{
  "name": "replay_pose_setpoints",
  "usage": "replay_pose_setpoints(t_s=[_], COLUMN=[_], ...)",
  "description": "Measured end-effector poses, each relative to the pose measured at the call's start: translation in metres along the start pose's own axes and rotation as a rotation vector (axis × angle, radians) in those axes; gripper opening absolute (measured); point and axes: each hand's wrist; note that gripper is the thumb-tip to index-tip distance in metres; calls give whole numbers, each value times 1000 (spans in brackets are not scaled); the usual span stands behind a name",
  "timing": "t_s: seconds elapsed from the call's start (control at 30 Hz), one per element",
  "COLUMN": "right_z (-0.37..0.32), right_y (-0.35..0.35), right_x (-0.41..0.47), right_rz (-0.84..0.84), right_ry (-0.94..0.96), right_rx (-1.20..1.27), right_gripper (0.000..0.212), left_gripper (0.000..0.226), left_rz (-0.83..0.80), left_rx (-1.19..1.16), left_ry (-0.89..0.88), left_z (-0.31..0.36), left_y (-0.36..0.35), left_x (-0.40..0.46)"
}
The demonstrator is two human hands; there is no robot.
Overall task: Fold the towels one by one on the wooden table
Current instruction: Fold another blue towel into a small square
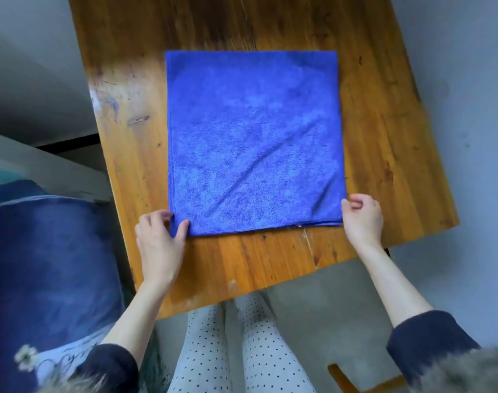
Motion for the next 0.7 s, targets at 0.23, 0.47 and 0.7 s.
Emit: replay_pose_setpoints(t_s=[0.23, 0.47, 0.7], right_z=[3, 10, 18], right_y=[-12, -5, 12], right_x=[-3, -6, -4], right_rz=[-201, -145, -155], right_ry=[-69, -57, 17], right_rx=[19, 132, 248], right_gripper=[38, 19, 13], left_gripper=[19, 13, 4], left_rz=[-68, -21, -102], left_rx=[28, -168, -288], left_ry=[148, 121, 87], left_z=[4, 10, 10], left_y=[-4, 9, 26], left_x=[-10, -11, -1])
Point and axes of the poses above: each hand's wrist, its own x-axis towards the middle knuckle, its own y-axis out of the back of the hand, z = x × y, and after that the axes turned 8 degrees about z, right-handed
